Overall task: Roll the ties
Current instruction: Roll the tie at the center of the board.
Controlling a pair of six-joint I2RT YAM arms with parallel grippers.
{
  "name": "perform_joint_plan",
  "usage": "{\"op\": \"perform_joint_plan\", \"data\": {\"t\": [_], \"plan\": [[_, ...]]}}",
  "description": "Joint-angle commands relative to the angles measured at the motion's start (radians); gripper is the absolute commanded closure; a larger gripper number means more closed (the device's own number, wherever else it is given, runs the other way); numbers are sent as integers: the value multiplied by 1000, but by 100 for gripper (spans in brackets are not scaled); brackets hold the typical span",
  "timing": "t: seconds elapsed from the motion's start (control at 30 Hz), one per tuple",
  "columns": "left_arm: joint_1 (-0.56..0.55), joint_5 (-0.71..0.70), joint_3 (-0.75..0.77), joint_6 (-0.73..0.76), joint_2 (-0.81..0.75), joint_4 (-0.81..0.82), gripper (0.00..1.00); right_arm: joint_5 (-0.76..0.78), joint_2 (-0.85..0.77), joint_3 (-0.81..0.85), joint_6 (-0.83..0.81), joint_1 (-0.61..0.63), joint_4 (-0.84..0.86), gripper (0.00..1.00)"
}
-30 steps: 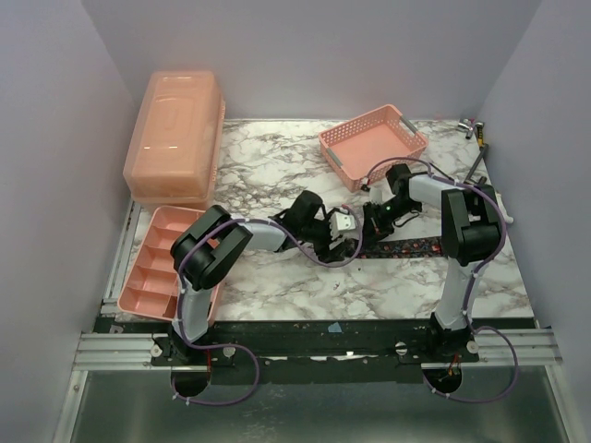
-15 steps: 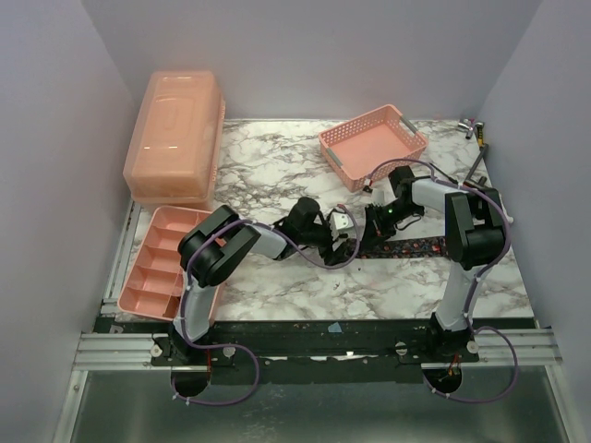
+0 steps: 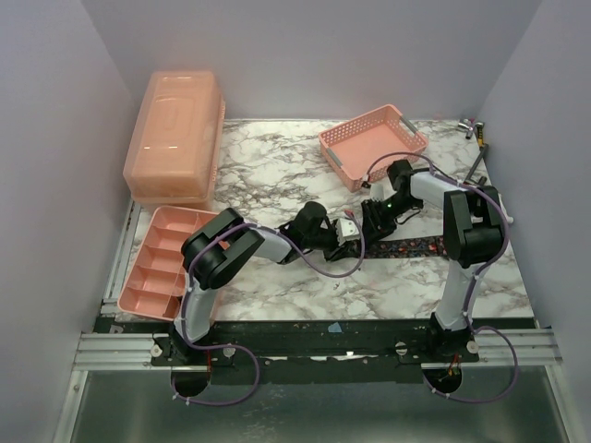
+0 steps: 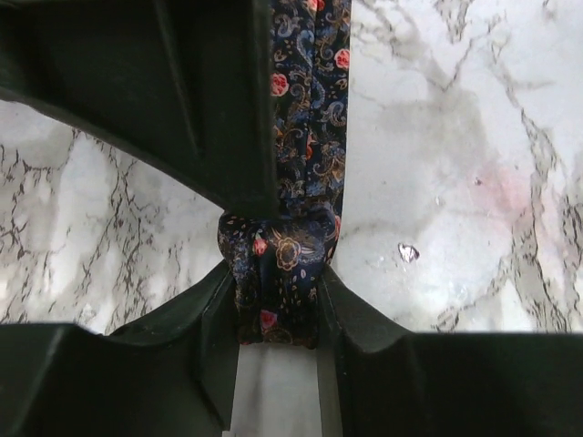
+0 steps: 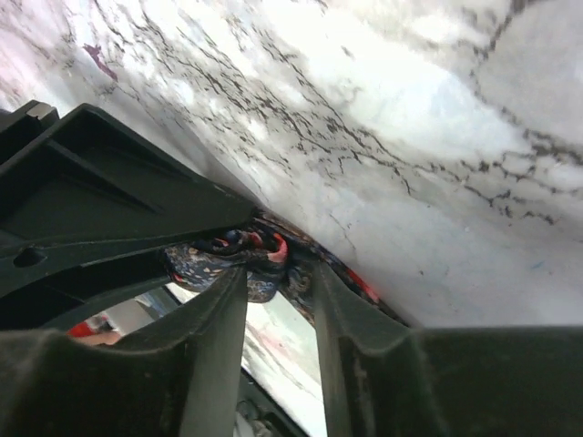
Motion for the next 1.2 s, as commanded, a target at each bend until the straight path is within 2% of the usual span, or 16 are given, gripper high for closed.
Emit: {"op": "perform_joint_plan", "data": {"t": [0.0,0.17,0.33,0.47,0.53,0.67,0.7,0.8,0.87,0.9,0.93,0.97,1.0,1.03,1.1,1.17], "plan": [[-6,-101,-35,138,-39,-330,84,9,-45,60,-17,-7,-89,58],[-9,-137,22,146,-38,-434,81,-181,-79,37,21,2,-123,45],[-16,-140,61,139,-32,-478,75,-187,-37,-3,52,38,-79,44],[-16,-138,61,145,-35,-485,73,-74,-17,-8,76,38,-27,55],[-16,-132,58,149,-36,-489,73,-13,-2,-2,80,37,-20,65],[-15,-103,48,158,-41,-478,68,49,22,12,71,34,-26,96],[-15,-95,47,159,-41,-475,66,55,27,14,68,31,-29,99],[-12,-70,43,165,-38,-450,61,41,59,21,50,13,-49,99],[-10,-58,52,174,-29,-445,61,16,77,28,39,-1,-62,99],[-10,-56,57,176,-24,-444,65,-6,80,36,32,-5,-68,99],[-10,-53,63,179,-19,-445,69,-29,80,42,23,-8,-74,97],[-10,-50,69,179,-15,-452,71,-49,71,48,20,-8,-78,86],[-11,-49,77,179,-11,-460,73,-67,63,52,19,-7,-77,69],[-11,-49,80,179,-8,-470,73,-77,48,52,27,-7,-67,61],[-10,-51,79,179,-4,-478,74,-78,25,48,52,-7,-37,50],[-10,-49,70,183,-8,-479,74,-73,27,50,70,-7,-26,45]]}}
